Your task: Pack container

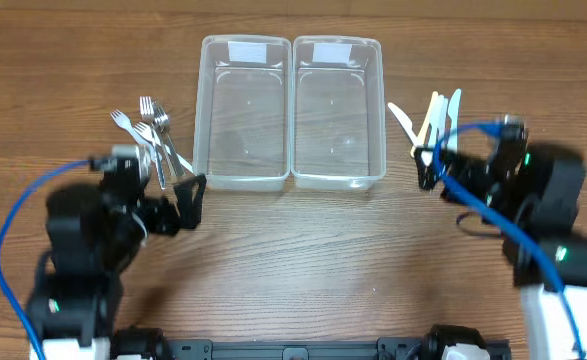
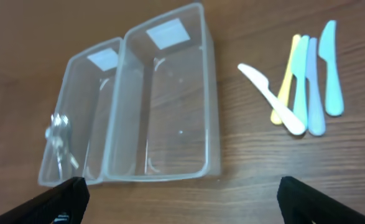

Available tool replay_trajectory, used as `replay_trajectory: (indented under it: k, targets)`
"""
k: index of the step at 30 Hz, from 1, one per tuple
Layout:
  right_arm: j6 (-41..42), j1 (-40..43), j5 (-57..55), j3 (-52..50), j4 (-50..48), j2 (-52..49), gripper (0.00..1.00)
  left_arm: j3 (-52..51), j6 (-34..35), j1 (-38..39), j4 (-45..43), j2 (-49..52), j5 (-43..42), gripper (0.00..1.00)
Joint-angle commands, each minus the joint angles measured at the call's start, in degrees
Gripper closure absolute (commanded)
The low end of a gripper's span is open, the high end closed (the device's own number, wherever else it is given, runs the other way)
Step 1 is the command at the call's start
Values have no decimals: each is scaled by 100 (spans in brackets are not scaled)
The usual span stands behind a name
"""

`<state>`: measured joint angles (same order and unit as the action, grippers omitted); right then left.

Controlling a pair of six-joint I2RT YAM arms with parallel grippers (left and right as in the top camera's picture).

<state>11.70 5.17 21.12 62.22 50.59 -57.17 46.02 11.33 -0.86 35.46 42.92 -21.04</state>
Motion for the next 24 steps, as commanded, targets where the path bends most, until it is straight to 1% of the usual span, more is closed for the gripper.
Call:
replay_trajectory:
  k: [1,4,7,10,14,15,16,24]
  targets:
    - [-122,-24,188,909,348,-800,0,1174,-636,55,542,999,-50,0]
    - [-98,-20,79,1502,905,-1606,0,1714,-684,219,850,1547,260,0]
    - [-105,-22,-321,2142,1462,-2514,0,2063,-896,520,1019,1952,417,0]
    - [-131,-20,-713,2702,1646,-3224,0,2205,-986,881,1040,2184,752,0]
    - [-278,-17,-1290,3080,1370,-3838,0,2232,-1008,1412,940,2369,1189,0]
    - [-348,-15,-1480,3084,1150,-4006,0,2232,-1010,1576,892,2422,1276,0]
    - [-625,-11,-1519,3082,857,-4245,2,2229,-1008,1753,811,2498,1405,0]
    - [-1504,-9,-1517,3082,81,-5195,11,2229,-920,2050,581,2758,1399,0]
